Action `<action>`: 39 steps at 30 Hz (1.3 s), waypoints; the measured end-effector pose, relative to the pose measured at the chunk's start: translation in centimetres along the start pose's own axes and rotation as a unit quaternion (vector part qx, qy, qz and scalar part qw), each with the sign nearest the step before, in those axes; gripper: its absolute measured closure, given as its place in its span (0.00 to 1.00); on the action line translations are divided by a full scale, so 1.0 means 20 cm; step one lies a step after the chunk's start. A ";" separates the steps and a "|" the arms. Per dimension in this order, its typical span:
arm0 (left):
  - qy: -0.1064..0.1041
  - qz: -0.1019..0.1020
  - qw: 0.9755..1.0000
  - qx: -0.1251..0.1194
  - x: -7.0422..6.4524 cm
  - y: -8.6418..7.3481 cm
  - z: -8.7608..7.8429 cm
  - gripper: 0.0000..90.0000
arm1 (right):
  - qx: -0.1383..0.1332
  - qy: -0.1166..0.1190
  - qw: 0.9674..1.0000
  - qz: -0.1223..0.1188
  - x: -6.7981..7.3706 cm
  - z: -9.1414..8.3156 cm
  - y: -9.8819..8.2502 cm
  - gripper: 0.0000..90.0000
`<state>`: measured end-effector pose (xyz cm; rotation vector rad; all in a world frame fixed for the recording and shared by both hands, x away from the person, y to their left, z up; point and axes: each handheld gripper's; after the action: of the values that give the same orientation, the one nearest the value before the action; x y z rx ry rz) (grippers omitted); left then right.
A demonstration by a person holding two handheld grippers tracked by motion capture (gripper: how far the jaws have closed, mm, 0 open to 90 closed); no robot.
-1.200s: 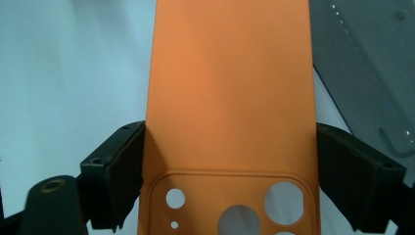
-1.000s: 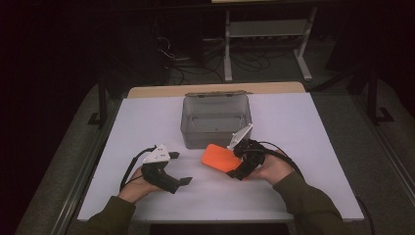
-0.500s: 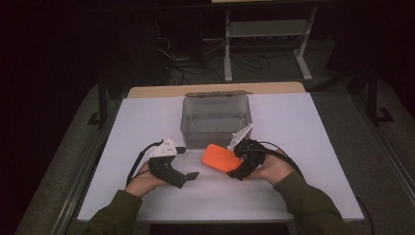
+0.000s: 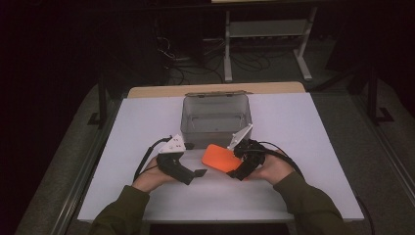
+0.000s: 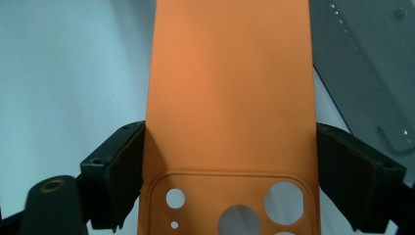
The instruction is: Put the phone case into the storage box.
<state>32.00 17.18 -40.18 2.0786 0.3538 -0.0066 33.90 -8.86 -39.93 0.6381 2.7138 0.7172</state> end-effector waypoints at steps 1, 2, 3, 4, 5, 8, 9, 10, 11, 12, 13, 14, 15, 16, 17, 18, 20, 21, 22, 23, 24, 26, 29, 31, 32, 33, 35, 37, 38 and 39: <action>-0.001 0.000 1.000 -0.001 0.00 0.00 0.01 0.00 | 0.000 0.000 1.000 0.000 0.00 0.00 0.00 0.17; -0.002 0.000 1.000 -0.003 0.00 0.01 0.01 0.00 | 0.000 0.000 1.000 0.000 0.00 0.00 0.00 0.17; -0.002 0.001 1.000 -0.003 0.00 0.01 0.02 0.00 | 0.000 0.000 1.000 0.001 0.00 0.00 0.00 0.17; -0.003 0.001 1.000 -0.003 0.00 0.02 0.02 0.00 | 0.000 0.000 1.000 0.001 0.00 0.00 0.00 0.17; -0.004 0.003 1.000 -0.002 0.01 0.02 0.03 0.00 | 0.000 0.000 1.000 0.000 0.00 0.00 0.00 0.17; -0.006 0.006 1.000 -0.003 0.00 0.04 0.06 0.00 | 0.000 0.000 1.000 -0.001 0.00 0.00 0.00 0.17; -0.007 0.006 1.000 -0.003 0.00 0.04 0.06 0.00 | 0.001 0.000 1.000 -0.001 0.00 0.00 0.00 0.17; -0.008 0.008 1.000 -0.004 0.00 0.04 0.07 0.00 | 0.001 0.000 1.000 -0.001 0.00 0.00 0.00 0.17; -0.009 0.007 1.000 -0.006 0.00 0.05 0.08 0.00 | 0.001 0.000 1.000 0.000 0.00 0.00 0.00 0.17; -0.009 0.007 1.000 -0.008 0.00 0.05 0.08 0.00 | 0.001 0.000 1.000 -0.001 0.00 0.00 0.00 0.17; -0.008 0.007 1.000 -0.008 0.01 0.05 0.09 0.00 | 0.001 0.000 1.000 -0.001 0.00 0.00 0.00 0.17; -0.008 0.007 1.000 -0.009 0.01 0.05 0.09 0.00 | 0.001 0.000 1.000 -0.001 0.00 0.00 0.00 0.17; -0.006 0.008 1.000 -0.012 0.01 0.05 0.10 0.00 | 0.001 0.000 1.000 -0.001 0.00 0.00 0.00 0.17; -0.007 0.007 1.000 -0.017 0.01 0.05 0.10 0.00 | 0.001 0.000 1.000 -0.002 0.00 0.00 0.00 0.17; -0.008 0.005 1.000 -0.021 0.01 0.05 0.10 0.00 | 0.001 0.000 1.000 -0.001 -0.01 0.00 0.00 0.17; -0.008 0.005 1.000 -0.018 0.01 0.05 0.11 0.00 | 0.001 0.000 1.000 -0.001 -0.01 0.00 0.00 0.17; -0.008 0.006 1.000 -0.017 0.02 0.04 0.11 0.00 | 0.001 -0.001 1.000 -0.001 -0.01 0.00 0.00 0.17; -0.008 0.005 1.000 -0.017 0.02 0.04 0.11 0.00 | 0.001 -0.001 1.000 -0.001 -0.01 0.00 0.00 0.17; -0.008 0.005 1.000 -0.015 0.02 0.04 0.11 0.00 | 0.002 0.000 1.000 -0.001 -0.01 0.00 0.00 0.17; -0.009 0.005 1.000 -0.014 0.02 0.04 0.11 0.00 | 0.002 0.000 1.000 -0.001 0.00 0.00 0.00 0.17; -0.010 0.005 1.000 -0.012 0.02 0.03 0.11 0.00 | 0.002 -0.001 1.000 -0.003 -0.01 0.01 0.00 0.17; -0.011 0.006 1.000 -0.011 0.02 0.03 0.11 0.00 | 0.003 0.000 1.000 -0.002 -0.01 0.01 0.00 0.17; -0.010 0.010 1.000 -0.010 0.02 0.03 0.11 0.00 | 0.002 -0.001 1.000 -0.003 -0.01 0.01 0.00 0.17; -0.008 0.013 1.000 -0.009 0.02 0.03 0.11 0.00 | 0.003 -0.002 1.000 -0.003 -0.01 0.01 -0.01 0.17; -0.007 0.015 1.000 -0.009 0.02 0.03 0.11 0.00 | 0.003 -0.002 1.000 -0.003 -0.01 0.01 -0.01 0.17; -0.004 0.017 1.000 -0.008 0.02 0.03 0.10 0.00 | 0.004 -0.002 1.000 -0.003 -0.01 0.01 -0.01 0.17; 0.002 0.023 1.000 -0.008 0.02 0.03 0.10 0.00 | 0.005 -0.002 1.000 -0.003 0.00 0.01 -0.01 0.17; 0.007 0.027 1.000 -0.008 0.02 0.03 0.09 0.00 | 0.005 -0.002 1.000 -0.005 0.00 0.01 -0.01 0.17; 0.007 0.030 1.000 -0.007 0.02 0.03 0.09 0.00 | 0.005 -0.001 1.000 -0.005 0.00 0.01 -0.01 0.17; 0.008 0.032 0.999 -0.006 0.02 0.03 0.09 0.00 | 0.006 -0.001 1.000 -0.005 0.00 0.01 -0.01 0.17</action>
<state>32.79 15.48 -40.68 2.0773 0.2969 0.0509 34.00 -8.90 -40.21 0.6268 2.7185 0.6982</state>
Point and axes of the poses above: each handheld gripper's, and its own axes: z roughly forward along the jaws, y roughly out of its top, x roughly to its left, and after that the axes turned 11 degrees about -y, right-handed
